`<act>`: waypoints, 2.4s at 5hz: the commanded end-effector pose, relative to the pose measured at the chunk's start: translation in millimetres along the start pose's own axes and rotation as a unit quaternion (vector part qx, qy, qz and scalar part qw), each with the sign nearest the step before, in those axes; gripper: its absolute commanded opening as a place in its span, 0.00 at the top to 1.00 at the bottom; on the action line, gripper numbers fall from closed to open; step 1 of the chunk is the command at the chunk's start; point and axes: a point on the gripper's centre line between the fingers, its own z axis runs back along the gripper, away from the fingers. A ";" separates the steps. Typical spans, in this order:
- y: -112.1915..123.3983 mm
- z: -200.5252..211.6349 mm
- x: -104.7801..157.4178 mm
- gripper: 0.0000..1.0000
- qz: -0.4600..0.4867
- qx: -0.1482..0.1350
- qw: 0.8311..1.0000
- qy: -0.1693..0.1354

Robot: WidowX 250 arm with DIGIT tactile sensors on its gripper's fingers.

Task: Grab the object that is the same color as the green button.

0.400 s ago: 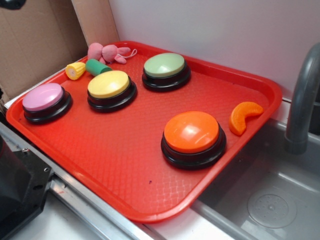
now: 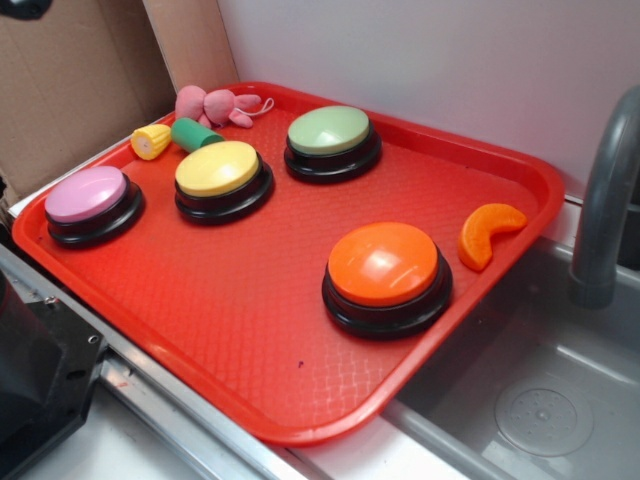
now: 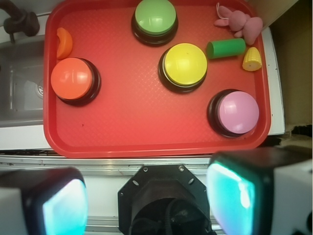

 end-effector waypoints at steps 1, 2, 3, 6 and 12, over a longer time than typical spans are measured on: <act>19.2 -6.7 37.1 0.00 0.169 -0.013 0.985 -0.027; 42.9 -28.5 64.7 0.00 0.288 0.013 0.957 -0.023; 76.1 -59.9 90.4 0.00 0.350 0.033 0.935 -0.047; 145.2 -132.1 127.1 0.00 0.535 0.078 0.838 -0.067; 170.6 -214.0 155.8 1.00 0.576 0.079 0.812 -0.057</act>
